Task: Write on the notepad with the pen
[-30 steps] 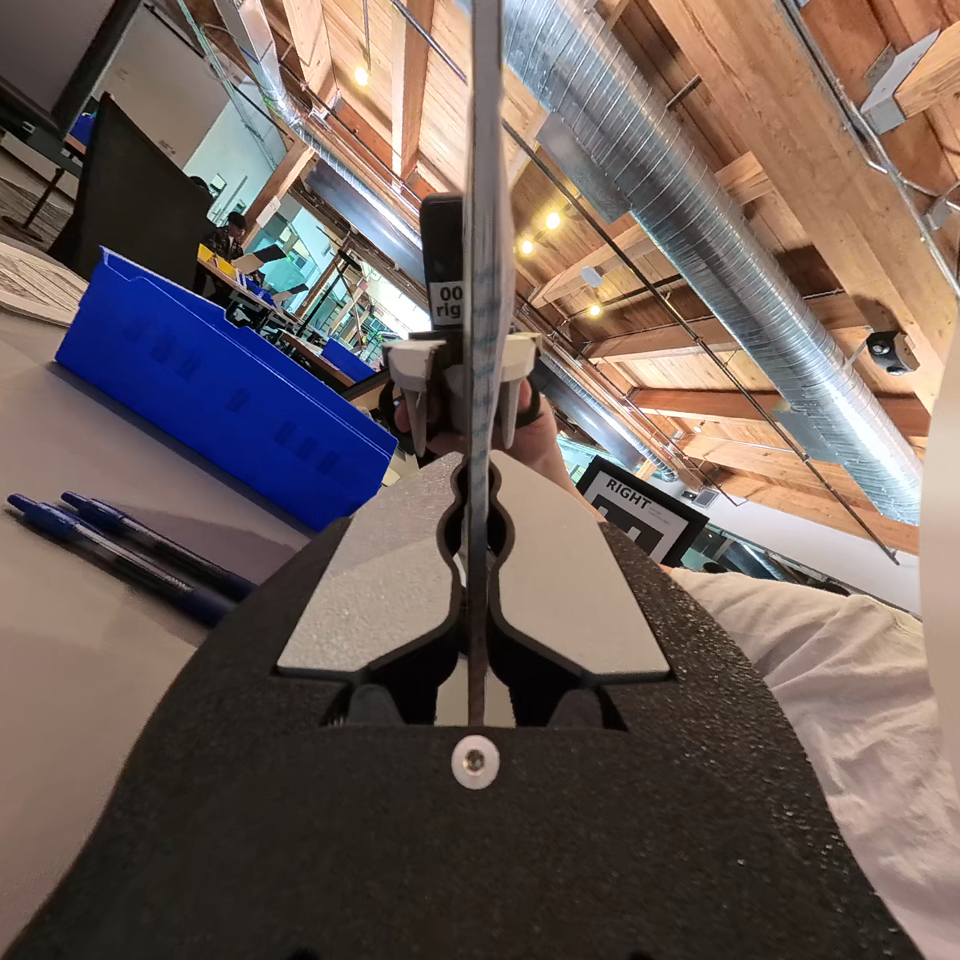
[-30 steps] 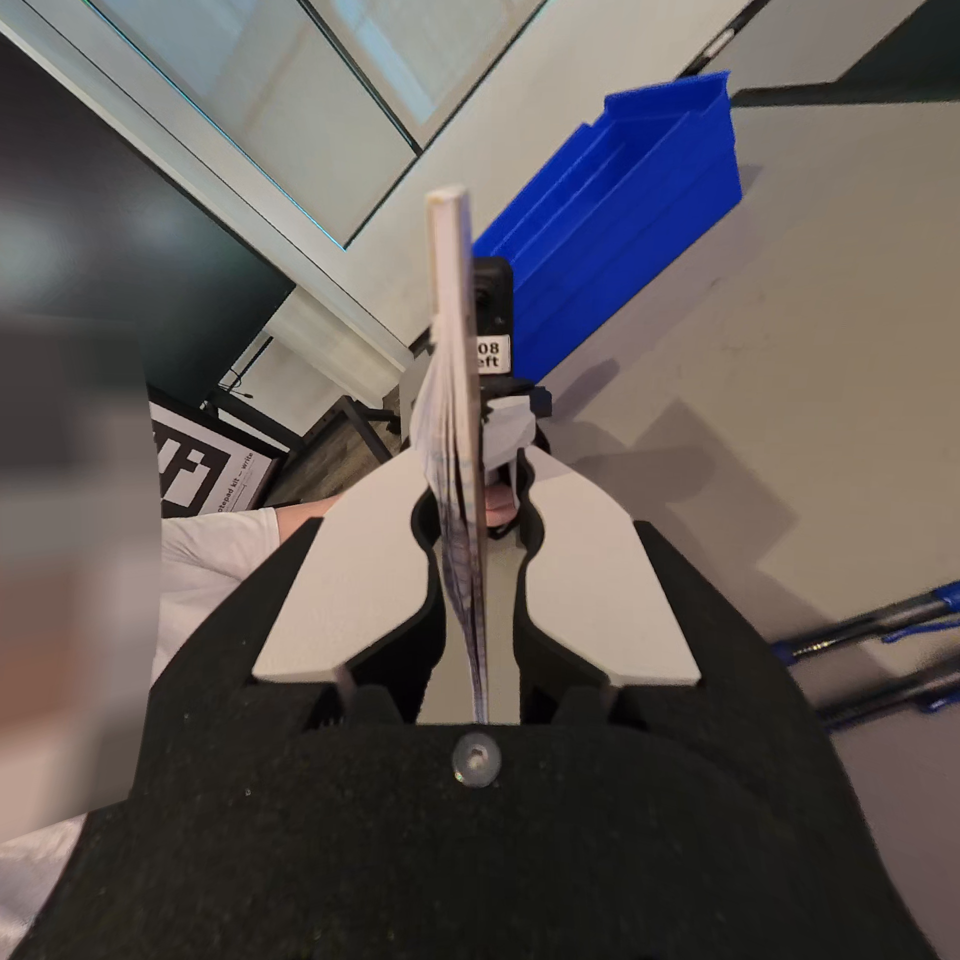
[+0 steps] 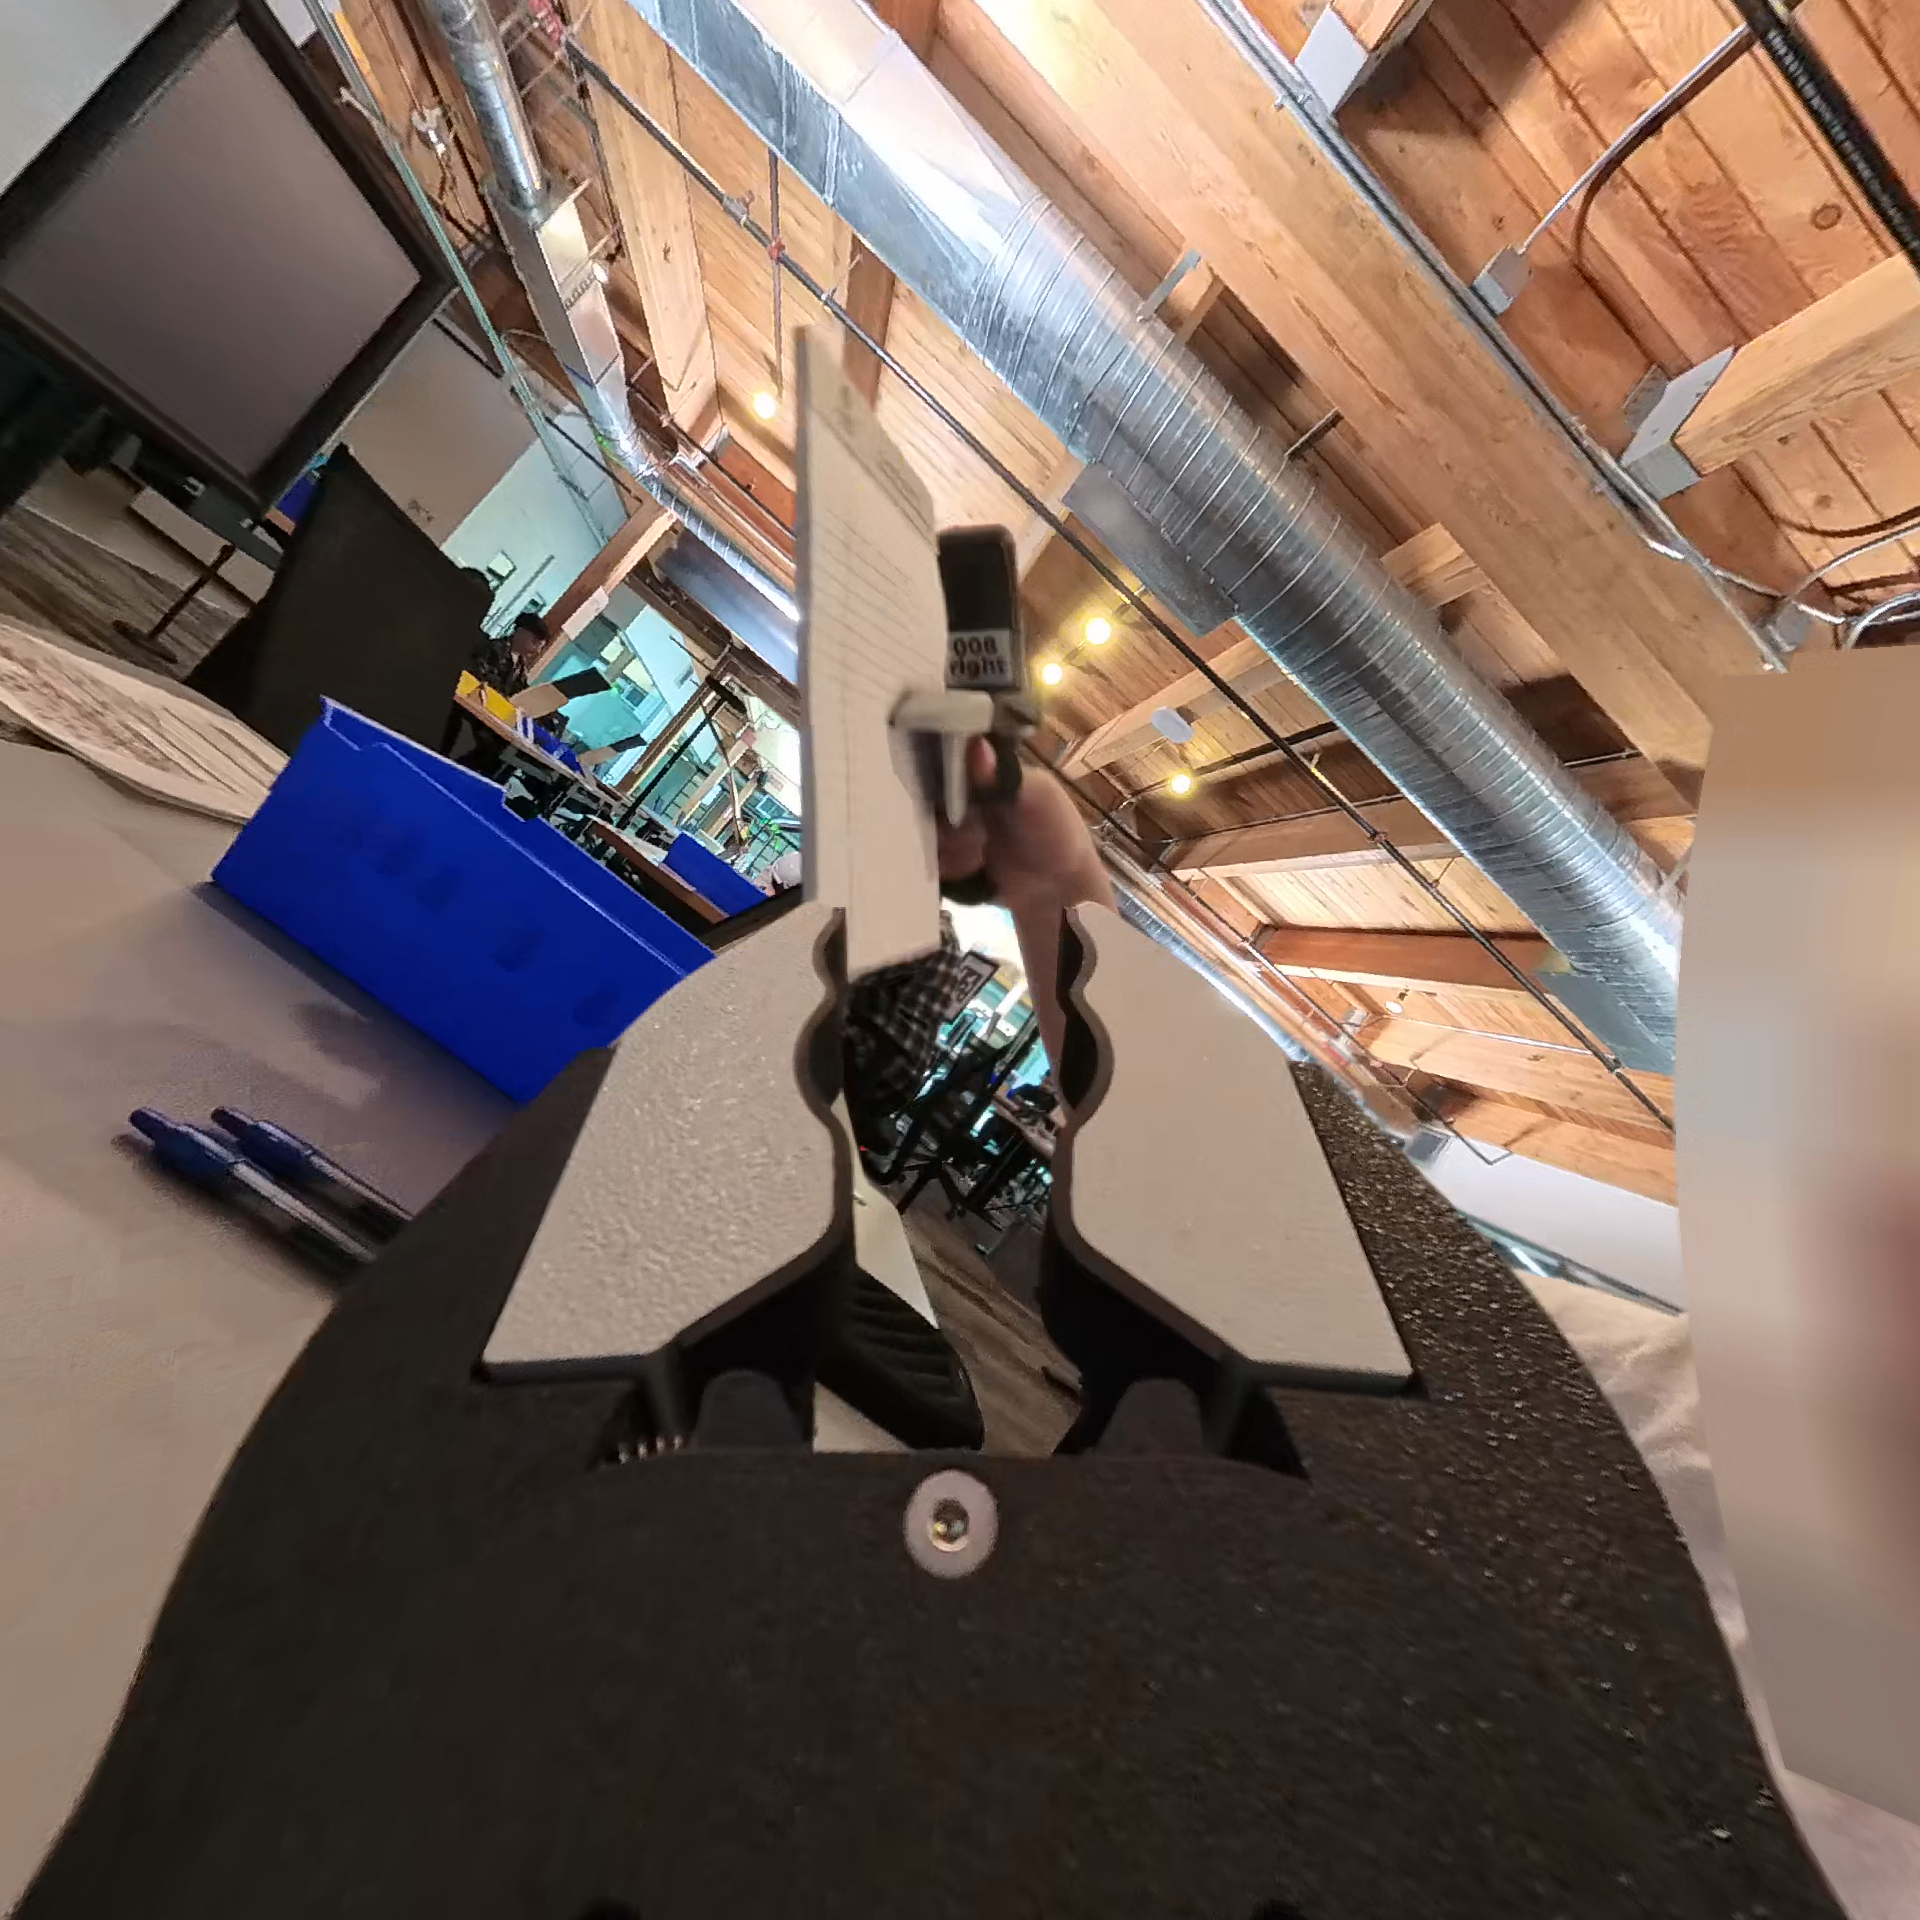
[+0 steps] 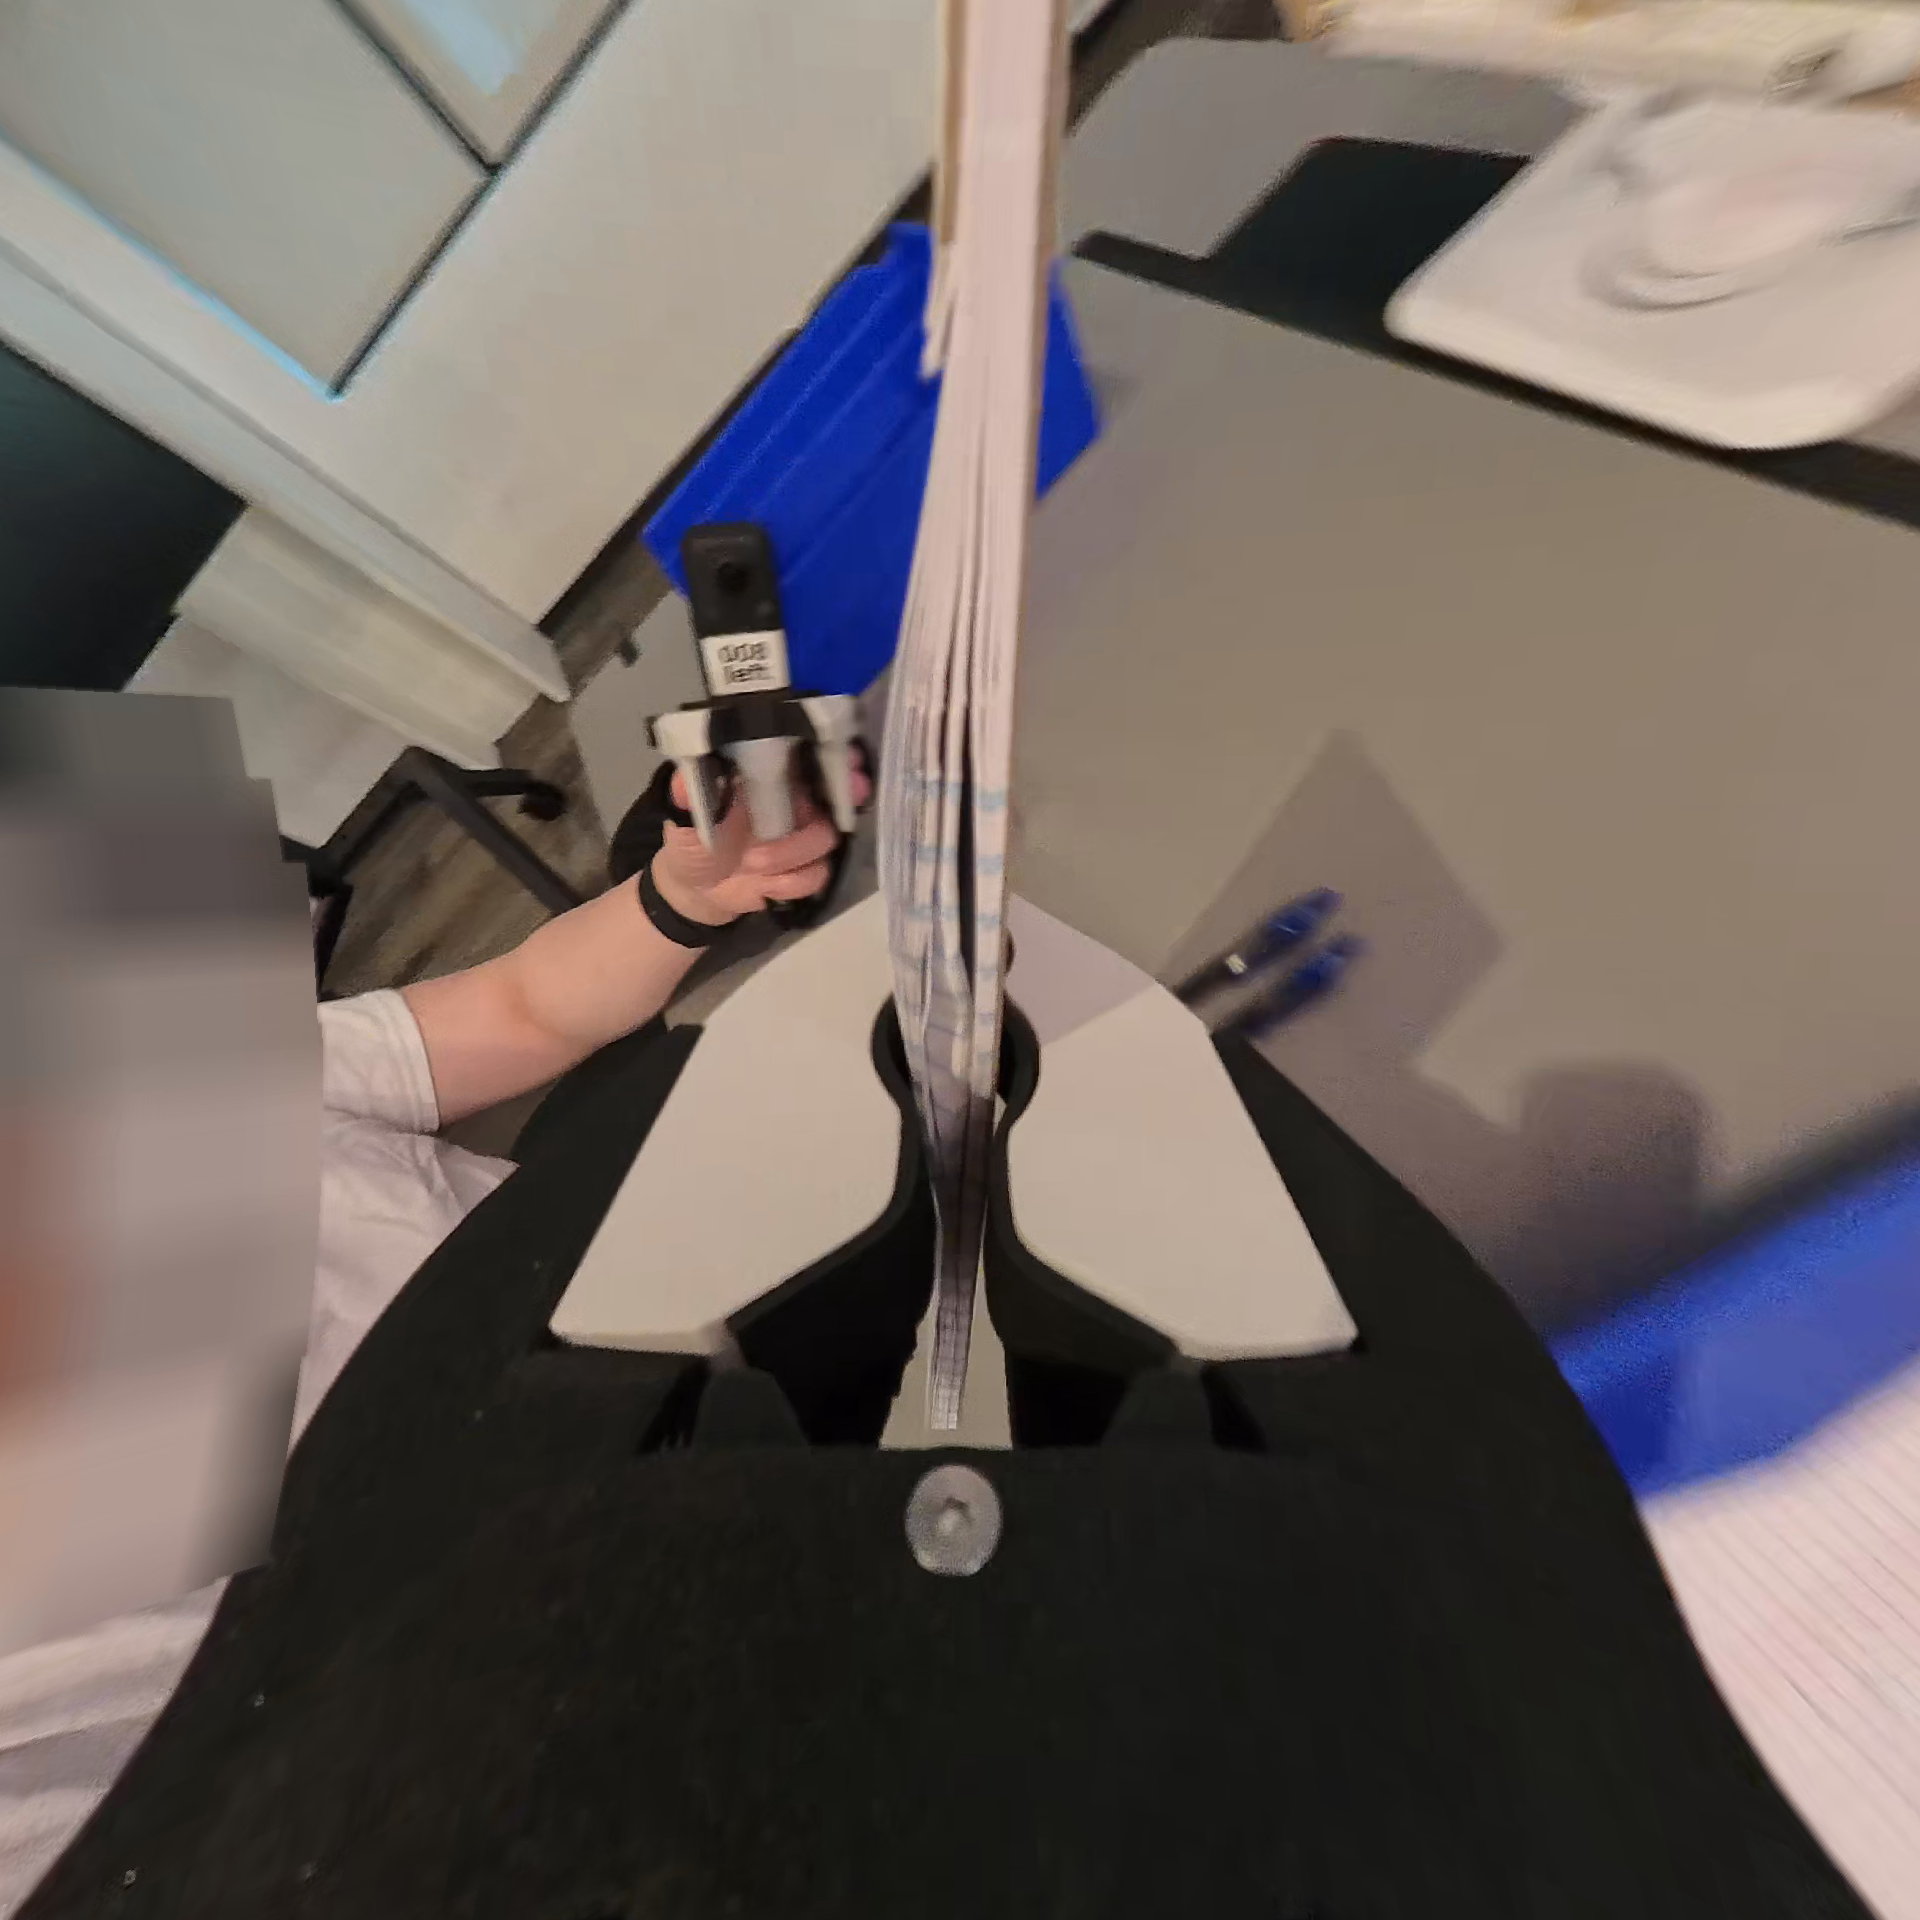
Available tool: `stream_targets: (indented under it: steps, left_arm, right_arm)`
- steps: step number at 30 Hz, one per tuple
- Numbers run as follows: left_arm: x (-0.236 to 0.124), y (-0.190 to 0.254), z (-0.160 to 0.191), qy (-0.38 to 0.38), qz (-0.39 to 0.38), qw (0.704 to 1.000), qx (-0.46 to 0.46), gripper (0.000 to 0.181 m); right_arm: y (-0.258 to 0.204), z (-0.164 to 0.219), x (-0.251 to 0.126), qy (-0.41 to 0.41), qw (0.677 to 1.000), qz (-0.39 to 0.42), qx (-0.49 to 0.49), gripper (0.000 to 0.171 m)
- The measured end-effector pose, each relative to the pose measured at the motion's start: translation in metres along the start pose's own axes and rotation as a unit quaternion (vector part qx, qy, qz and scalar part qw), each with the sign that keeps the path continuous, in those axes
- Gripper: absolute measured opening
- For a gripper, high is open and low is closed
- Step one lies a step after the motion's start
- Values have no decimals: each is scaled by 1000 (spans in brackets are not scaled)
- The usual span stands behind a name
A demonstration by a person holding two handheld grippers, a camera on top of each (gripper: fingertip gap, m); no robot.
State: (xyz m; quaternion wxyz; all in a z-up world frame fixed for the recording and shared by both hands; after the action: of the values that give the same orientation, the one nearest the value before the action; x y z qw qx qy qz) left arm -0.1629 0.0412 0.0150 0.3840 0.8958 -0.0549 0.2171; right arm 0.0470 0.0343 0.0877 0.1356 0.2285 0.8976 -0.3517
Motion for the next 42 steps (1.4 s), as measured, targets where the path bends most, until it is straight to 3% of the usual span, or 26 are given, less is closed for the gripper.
stream_targets:
  steps: [5,9,13,18,32,42]
  left_arm:
    - [5,0,11,-29,13,999,-20,37]
    - [10,-3,26,-66,11,998,-17,37]
    - [14,-5,36,-87,15,996,-31,37]
    - [17,-9,46,-115,8,993,-27,37]
    - [20,-12,55,-132,3,991,-23,33]
    - [20,-11,56,-134,4,991,-22,33]
  right_arm:
    - [59,-24,-116,8,987,77,143,4]
    - [118,17,-150,-12,958,120,260,4]
    - [167,70,-135,-64,932,126,334,4]
    - [195,97,-109,-90,922,81,368,4]
    - [232,127,-92,-115,917,94,371,6]
    - [248,140,-99,-136,917,167,336,25]
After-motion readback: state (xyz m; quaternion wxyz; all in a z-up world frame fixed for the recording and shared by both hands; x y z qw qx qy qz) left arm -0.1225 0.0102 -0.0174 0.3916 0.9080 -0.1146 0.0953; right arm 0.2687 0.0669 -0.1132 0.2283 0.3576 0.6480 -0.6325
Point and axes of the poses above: each gripper's, where its closed fingertips meet, x out along the fingers, z out of its underside, y = z × x across the jaws, the point moved 2 cm from there along -x, back along the fingers, and after that the axes turned 6 degrees about -z, right-handed, at the moved point
